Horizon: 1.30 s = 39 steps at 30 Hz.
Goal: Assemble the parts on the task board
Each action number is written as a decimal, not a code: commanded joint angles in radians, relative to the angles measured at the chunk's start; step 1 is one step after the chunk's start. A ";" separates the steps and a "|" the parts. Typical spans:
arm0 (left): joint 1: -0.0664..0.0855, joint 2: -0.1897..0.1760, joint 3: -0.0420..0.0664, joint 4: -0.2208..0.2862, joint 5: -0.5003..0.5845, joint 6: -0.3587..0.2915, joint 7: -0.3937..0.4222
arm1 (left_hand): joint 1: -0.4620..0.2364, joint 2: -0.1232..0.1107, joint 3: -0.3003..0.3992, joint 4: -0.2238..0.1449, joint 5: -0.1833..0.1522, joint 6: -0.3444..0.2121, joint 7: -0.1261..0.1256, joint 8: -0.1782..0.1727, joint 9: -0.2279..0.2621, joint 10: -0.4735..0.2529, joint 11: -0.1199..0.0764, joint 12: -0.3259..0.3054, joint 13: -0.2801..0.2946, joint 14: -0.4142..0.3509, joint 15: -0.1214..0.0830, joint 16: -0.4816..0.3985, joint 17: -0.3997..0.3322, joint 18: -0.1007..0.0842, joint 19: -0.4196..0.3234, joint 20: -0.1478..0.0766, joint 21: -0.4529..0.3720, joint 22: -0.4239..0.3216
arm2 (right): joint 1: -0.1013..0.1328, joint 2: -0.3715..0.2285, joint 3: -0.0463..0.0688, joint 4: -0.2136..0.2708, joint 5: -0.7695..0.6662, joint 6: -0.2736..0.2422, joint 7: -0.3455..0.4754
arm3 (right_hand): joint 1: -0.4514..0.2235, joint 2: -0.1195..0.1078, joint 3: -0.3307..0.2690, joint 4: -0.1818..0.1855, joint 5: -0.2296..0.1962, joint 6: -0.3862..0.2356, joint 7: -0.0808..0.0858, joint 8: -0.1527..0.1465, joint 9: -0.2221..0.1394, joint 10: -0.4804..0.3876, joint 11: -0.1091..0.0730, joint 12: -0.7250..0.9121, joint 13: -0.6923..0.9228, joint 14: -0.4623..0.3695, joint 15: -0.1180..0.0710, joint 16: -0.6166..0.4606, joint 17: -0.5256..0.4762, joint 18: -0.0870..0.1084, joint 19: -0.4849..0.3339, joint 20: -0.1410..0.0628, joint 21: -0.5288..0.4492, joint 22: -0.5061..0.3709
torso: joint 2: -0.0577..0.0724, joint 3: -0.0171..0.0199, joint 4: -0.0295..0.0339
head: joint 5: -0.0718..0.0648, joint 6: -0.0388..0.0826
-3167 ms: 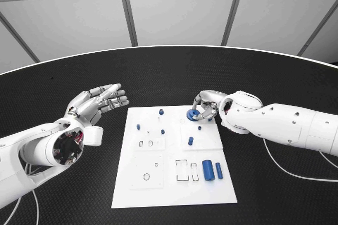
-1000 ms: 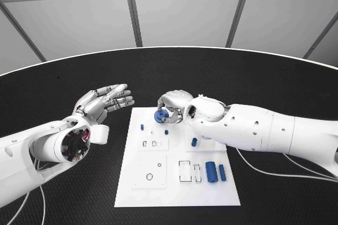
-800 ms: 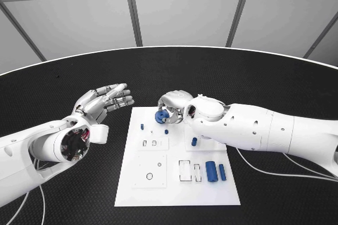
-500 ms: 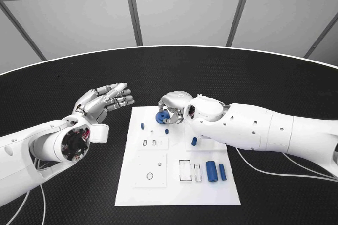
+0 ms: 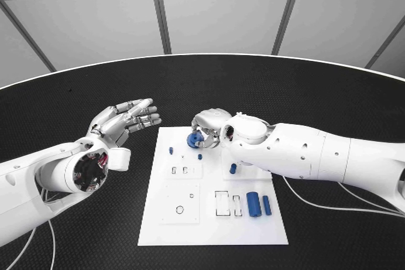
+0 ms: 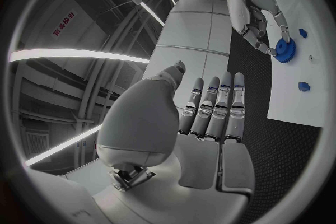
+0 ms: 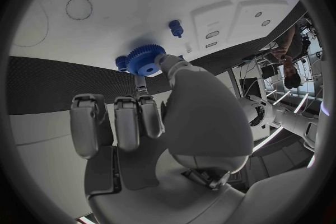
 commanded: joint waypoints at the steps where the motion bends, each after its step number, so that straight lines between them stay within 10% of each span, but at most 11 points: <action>1: 0.000 0.000 0.000 0.000 0.000 0.000 -0.001 | 0.007 0.004 0.008 0.000 0.003 0.000 0.075 -0.007 -0.001 -0.002 0.003 -0.005 -0.001 -0.004 -0.002 -0.006 0.001 0.018 0.006 0.001 0.000 -0.001 | 0.000 0.001 0.000 -0.001 0.000 0.001 -0.001 | -0.010 -0.013 -0.003 0.002 -0.023 0.017 0.001 -0.010 0.001 0.070 0.010 -0.005 0.224 0.105 0.008 0.002 0.263 -0.007 0.107 0.006 0.004 0.263 | 0.000 -0.0004 -0.0001 | -0.004 -0.002; 39: 0.000 -0.002 0.000 -0.003 0.000 -0.001 -0.006 | 0.005 0.002 0.013 -0.003 0.003 0.001 0.075 -0.008 -0.002 0.000 0.003 -0.009 -0.001 -0.004 -0.002 -0.009 0.002 0.018 0.007 0.001 0.000 -0.003 | 0.000 0.001 0.000 -0.007 0.000 0.045 0.003 | -0.054 -0.036 -0.020 0.001 -0.041 -0.038 0.020 -0.074 -0.014 0.054 0.028 -0.023 0.209 0.105 0.025 0.002 0.263 -0.007 0.107 0.023 0.004 0.263 | 0.000 0.0008 -0.0013 | -0.003 -0.010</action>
